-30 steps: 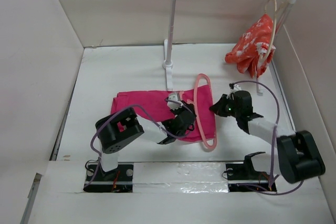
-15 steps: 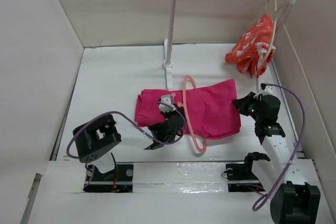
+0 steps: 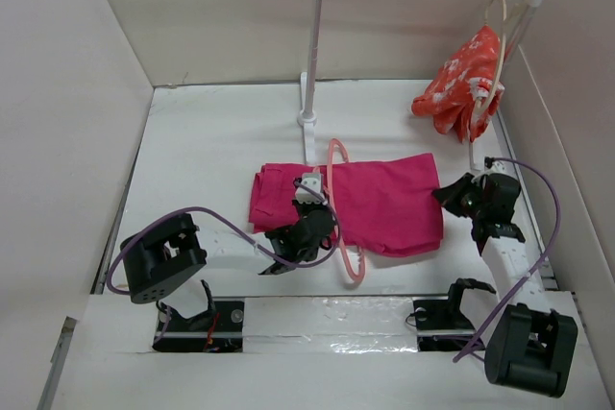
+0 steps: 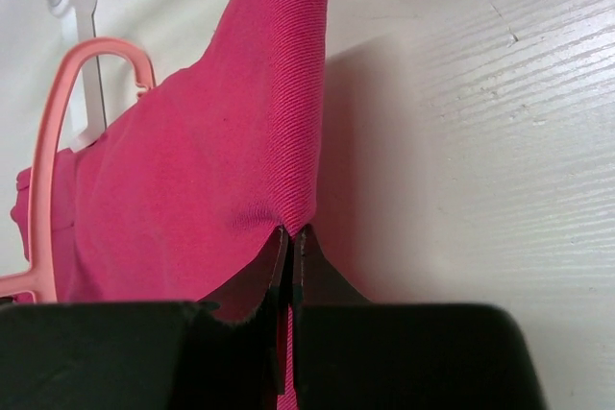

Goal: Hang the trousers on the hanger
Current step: Place the trousers on the hanger, then place the hanger at the clothesline.

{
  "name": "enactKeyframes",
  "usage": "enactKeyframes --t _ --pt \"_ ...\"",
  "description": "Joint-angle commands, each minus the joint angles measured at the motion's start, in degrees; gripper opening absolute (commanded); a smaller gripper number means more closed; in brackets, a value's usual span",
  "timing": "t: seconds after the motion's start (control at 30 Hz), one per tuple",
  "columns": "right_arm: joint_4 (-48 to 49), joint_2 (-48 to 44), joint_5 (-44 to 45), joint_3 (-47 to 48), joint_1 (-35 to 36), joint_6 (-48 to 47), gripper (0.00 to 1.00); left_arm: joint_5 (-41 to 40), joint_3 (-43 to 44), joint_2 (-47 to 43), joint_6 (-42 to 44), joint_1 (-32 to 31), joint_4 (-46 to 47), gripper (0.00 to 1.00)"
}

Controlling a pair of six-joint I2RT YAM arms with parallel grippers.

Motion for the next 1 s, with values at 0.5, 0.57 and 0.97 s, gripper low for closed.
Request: enactKeyframes --t 0.5,0.57,0.97 --pt "12.8 5.5 -0.4 -3.0 -0.9 1.3 0.00 4.8 10.8 -1.8 22.0 -1.0 1.2 0.00" --pt "13.0 5.6 -0.8 -2.8 -0.9 1.3 0.00 4.7 10.9 -2.1 19.8 -1.0 0.0 0.00" --pt "-0.7 -13.5 2.9 3.8 11.4 2.6 0.67 7.2 17.2 -9.2 10.8 -1.0 -9.9 0.00"
